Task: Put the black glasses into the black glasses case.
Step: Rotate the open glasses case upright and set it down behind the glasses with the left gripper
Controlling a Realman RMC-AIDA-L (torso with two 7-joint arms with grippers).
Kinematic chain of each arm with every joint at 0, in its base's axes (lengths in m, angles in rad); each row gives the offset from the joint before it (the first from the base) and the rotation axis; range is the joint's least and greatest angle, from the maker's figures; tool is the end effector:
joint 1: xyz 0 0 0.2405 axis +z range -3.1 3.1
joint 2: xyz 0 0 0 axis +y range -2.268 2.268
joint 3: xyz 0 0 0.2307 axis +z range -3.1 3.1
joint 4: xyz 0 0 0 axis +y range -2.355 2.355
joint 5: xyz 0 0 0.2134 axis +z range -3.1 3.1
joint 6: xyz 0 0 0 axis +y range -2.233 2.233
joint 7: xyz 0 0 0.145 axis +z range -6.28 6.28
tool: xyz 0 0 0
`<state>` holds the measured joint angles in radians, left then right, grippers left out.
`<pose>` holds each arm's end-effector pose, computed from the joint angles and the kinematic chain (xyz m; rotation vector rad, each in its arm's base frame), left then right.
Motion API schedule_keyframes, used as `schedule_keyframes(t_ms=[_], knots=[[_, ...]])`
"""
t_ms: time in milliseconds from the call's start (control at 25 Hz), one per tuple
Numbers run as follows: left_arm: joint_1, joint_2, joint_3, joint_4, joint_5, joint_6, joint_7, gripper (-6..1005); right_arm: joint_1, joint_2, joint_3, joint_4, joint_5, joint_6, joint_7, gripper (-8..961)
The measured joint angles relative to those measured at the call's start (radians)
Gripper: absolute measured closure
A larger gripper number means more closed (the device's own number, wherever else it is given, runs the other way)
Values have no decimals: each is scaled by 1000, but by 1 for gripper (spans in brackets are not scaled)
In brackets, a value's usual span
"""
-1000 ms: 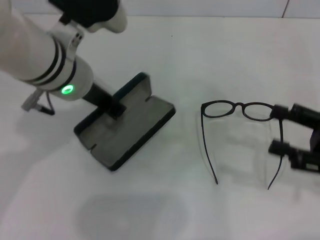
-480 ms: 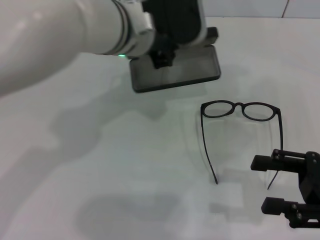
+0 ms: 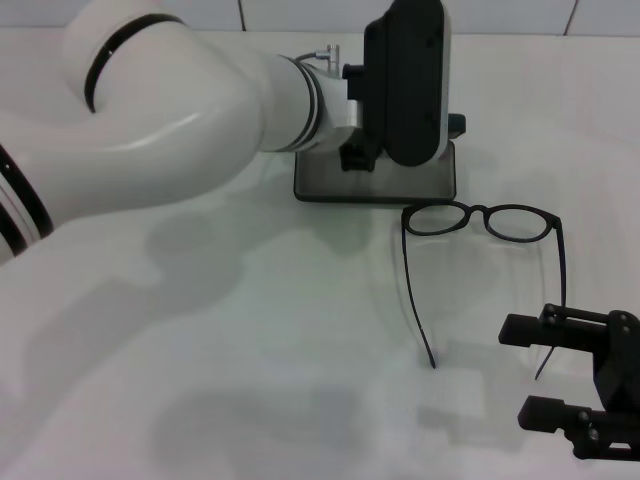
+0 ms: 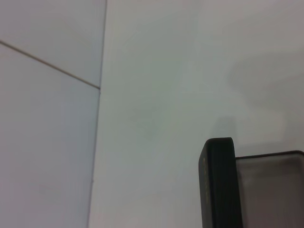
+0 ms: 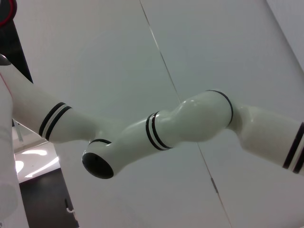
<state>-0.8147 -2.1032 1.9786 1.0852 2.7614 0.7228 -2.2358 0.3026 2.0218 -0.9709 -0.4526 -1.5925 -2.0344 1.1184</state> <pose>-0.0746 0.3841 -0.1042 -2.4624 0.5651 0.4890 0.2470 0.2078 0.0166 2.7392 -0.4555 -1.3851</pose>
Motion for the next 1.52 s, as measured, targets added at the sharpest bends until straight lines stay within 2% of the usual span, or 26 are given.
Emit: schedule_keyframes(t_ms=[400, 1080, 1320, 1520], knots=[[7, -1, 43, -16, -26, 8, -2, 785, 5, 0, 8, 0, 0, 1, 0, 265], [14, 0, 45, -36, -11, 8, -48, 770, -2, 0, 9, 0, 2, -4, 0, 264], [14, 0, 45, -29, -15, 12, -48, 730, -3, 0, 9, 1, 2, -11, 0, 264], [33, 2, 45, 31, -15, 12, -39, 523, -14, -3, 10, 2, 2, -18, 0, 264]])
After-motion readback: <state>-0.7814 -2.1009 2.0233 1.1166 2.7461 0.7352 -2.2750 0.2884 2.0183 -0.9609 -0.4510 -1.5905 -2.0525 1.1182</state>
